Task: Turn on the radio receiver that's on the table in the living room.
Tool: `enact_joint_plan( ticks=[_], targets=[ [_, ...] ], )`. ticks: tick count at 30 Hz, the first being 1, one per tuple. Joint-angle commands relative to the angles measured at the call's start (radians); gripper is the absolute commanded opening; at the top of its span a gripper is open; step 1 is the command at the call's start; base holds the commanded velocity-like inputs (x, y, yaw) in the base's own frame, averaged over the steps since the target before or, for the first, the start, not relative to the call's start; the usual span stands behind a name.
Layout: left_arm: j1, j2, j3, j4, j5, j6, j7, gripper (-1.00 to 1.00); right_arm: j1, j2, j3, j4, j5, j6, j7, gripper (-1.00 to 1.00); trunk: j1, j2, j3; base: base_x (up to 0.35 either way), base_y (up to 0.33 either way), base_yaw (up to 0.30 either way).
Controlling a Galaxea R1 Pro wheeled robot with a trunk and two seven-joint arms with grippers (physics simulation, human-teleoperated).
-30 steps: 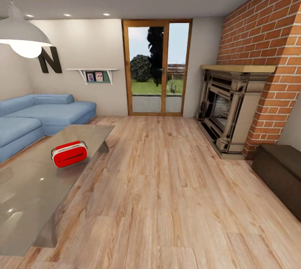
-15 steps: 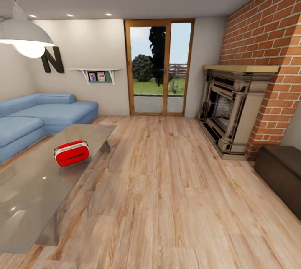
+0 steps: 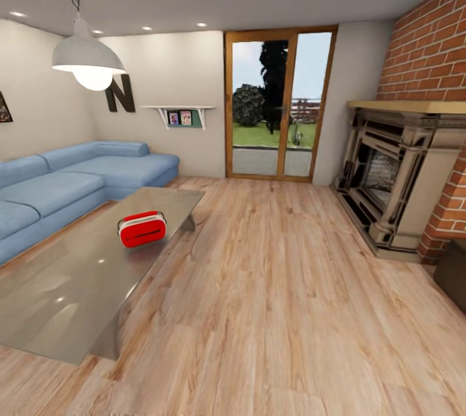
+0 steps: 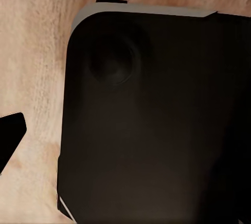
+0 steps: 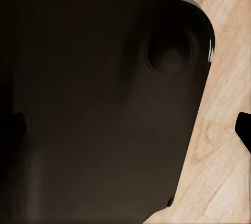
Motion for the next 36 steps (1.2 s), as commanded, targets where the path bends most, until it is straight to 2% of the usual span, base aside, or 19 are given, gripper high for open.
enact_joint_plan(
  ticks=[1,21,32,36],
  targets=[
    [0.000,0.000,0.000,0.000,0.000,0.000,0.000,1.00,0.000,0.000,0.000,0.000,0.000,0.001,0.000,1.00,0.000,0.000,0.000,0.000,0.000,0.278],
    [0.000,0.000,0.000,0.000,0.000,0.000,0.000,1.00,0.000,0.000,0.000,0.000,0.000,0.000,0.000,1.00,0.000,0.000,0.000,0.000,0.000,0.273],
    [0.000,0.000,-0.001,0.000,-0.002,0.000,-0.003,1.00,0.000,-0.003,0.000,0.000,0.000,0.009,0.008,1.00,0.000,0.000,0.000,0.000,0.000,0.006],
    [0.000,0.000,-0.003,0.000,-0.004,0.006,-0.005,1.00,0.000,-0.002,0.000,0.000,0.000,0.006,0.008,1.00,0.000,0.000,0.000,0.316,0.000,0.000]
  ],
)
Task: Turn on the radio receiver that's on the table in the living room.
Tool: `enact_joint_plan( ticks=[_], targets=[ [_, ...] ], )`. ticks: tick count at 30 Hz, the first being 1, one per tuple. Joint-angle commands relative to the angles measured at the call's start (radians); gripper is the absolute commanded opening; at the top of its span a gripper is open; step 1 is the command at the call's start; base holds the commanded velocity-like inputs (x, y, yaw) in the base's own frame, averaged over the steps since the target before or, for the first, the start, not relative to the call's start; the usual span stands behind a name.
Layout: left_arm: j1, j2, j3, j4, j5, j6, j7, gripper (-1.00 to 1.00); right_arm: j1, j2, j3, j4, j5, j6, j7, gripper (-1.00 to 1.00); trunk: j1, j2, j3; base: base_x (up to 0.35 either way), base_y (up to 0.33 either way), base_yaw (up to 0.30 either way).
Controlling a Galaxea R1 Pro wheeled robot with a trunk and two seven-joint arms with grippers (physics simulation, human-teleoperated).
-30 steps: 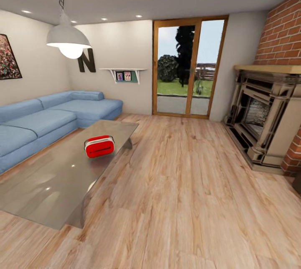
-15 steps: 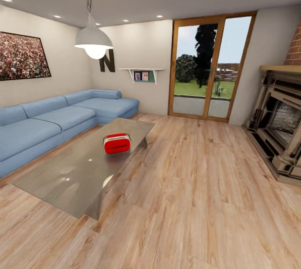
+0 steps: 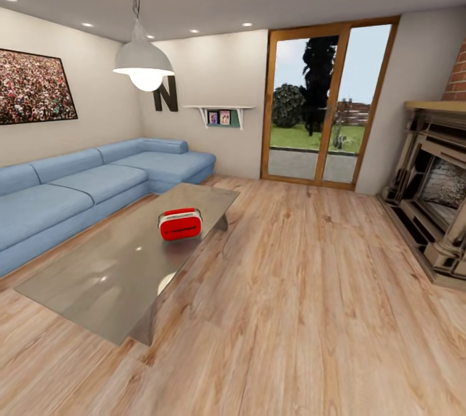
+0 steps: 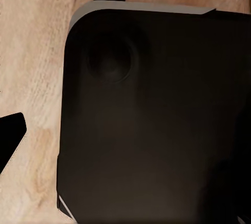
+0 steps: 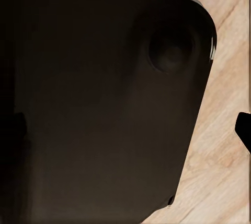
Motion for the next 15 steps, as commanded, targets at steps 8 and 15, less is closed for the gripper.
enact_joint_plan(
  ticks=[8,15],
  targets=[
    [0.000,0.000,0.000,0.000,0.001,0.000,0.001,1.00,0.000,0.000,0.000,0.000,-0.001,-0.003,-0.001,1.00,0.000,0.000,0.000,0.322,0.000,0.000],
    [0.000,0.000,0.000,0.000,0.001,0.000,0.001,1.00,0.000,0.000,0.000,0.000,0.000,-0.003,-0.005,1.00,0.000,0.000,0.000,0.322,0.000,-0.004]
  ],
)
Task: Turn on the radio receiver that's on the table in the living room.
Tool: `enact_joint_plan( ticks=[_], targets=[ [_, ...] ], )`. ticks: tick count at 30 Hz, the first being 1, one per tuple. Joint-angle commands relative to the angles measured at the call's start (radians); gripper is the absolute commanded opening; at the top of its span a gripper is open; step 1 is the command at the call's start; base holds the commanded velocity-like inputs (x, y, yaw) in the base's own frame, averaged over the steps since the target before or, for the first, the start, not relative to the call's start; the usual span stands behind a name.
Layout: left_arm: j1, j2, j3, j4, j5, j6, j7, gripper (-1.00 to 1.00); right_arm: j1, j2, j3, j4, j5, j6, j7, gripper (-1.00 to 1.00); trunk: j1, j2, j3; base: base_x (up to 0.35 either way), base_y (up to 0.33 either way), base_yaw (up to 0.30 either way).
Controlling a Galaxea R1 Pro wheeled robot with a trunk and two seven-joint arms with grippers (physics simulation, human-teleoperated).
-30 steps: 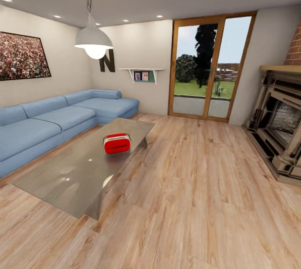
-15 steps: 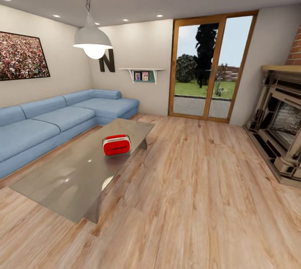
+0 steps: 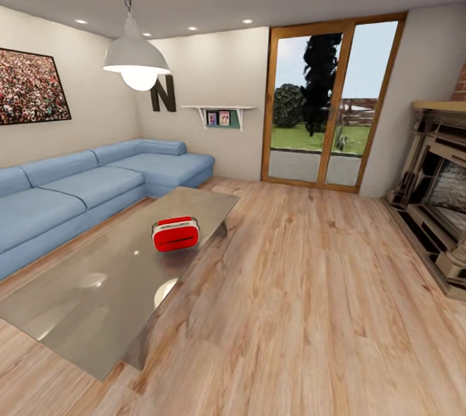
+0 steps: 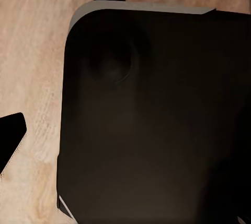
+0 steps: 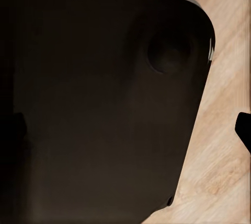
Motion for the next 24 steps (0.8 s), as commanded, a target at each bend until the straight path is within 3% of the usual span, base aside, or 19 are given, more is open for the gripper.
enact_joint_plan(
  ticks=[1,24],
  targets=[
    [0.000,0.000,0.000,0.000,0.000,0.000,0.000,1.00,0.000,0.001,0.000,0.000,0.000,0.000,0.000,1.00,0.000,0.000,0.000,0.322,0.000,-0.127],
    [0.000,0.000,0.000,0.000,0.000,0.000,0.000,1.00,0.000,0.002,0.000,0.000,0.000,0.000,0.000,1.00,0.000,0.000,0.000,0.322,0.000,-0.235]
  ],
)
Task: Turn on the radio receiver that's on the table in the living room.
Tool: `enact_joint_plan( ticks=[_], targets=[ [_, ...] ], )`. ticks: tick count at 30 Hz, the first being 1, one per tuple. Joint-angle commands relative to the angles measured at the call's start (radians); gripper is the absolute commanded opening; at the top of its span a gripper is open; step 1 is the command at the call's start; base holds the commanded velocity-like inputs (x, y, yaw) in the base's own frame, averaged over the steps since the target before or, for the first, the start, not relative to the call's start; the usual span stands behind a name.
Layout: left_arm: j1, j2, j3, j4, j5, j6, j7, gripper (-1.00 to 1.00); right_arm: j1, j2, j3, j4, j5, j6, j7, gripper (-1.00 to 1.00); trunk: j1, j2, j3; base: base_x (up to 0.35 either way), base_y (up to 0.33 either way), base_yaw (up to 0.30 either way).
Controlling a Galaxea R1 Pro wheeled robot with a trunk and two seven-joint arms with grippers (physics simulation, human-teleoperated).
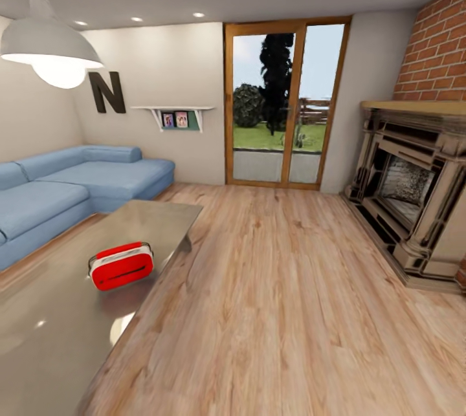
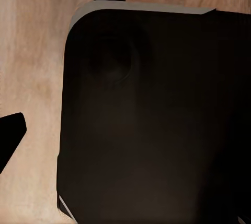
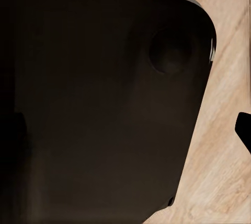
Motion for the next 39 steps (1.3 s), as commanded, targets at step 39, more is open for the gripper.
enact_joint_plan(
  ticks=[39],
  targets=[
    [0.000,0.000,0.002,0.000,0.002,0.002,0.000,1.00,0.000,0.000,0.000,0.000,0.000,0.000,0.000,1.00,0.000,0.000,0.000,0.322,0.000,-0.160]
  ],
)
